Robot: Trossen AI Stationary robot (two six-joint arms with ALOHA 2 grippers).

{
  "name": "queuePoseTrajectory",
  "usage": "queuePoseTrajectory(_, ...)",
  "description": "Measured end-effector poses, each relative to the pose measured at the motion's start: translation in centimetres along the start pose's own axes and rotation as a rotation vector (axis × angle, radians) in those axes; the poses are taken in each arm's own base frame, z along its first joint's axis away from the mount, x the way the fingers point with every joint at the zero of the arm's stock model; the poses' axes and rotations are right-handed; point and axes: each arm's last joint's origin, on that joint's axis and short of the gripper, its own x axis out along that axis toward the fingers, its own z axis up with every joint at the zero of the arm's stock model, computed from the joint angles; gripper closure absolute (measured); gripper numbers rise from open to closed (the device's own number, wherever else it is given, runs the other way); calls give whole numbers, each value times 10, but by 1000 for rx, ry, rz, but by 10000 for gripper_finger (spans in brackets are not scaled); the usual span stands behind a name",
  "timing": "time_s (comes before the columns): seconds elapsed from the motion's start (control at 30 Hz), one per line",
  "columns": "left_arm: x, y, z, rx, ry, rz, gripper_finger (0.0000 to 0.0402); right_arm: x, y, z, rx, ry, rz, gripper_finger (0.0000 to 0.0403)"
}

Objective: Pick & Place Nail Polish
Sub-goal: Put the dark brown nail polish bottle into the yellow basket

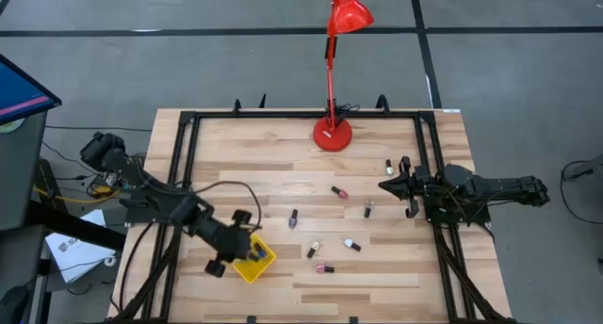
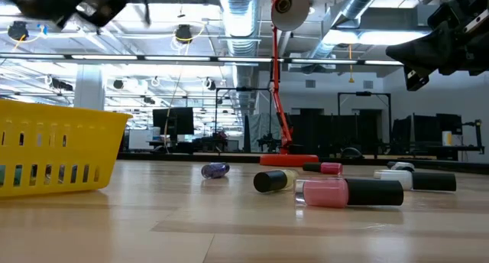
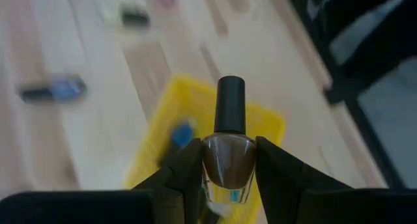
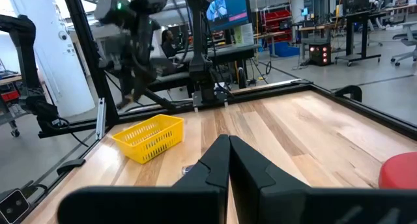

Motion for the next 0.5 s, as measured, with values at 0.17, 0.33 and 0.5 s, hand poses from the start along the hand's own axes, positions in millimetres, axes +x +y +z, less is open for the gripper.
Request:
queuePoseTrajectory(0.17, 24, -2, -23, -17, 105, 16, 295, 0, 0, 0, 0, 0, 0, 403)
queuePoseTrajectory(0.33, 35, 2, -32, 25, 115, 22, 295, 0, 0, 0, 0, 0, 0, 403)
queuePoseTrajectory(0.5, 43, 5, -37, 75, 71, 8, 295, 0, 0, 0, 0, 0, 0, 403)
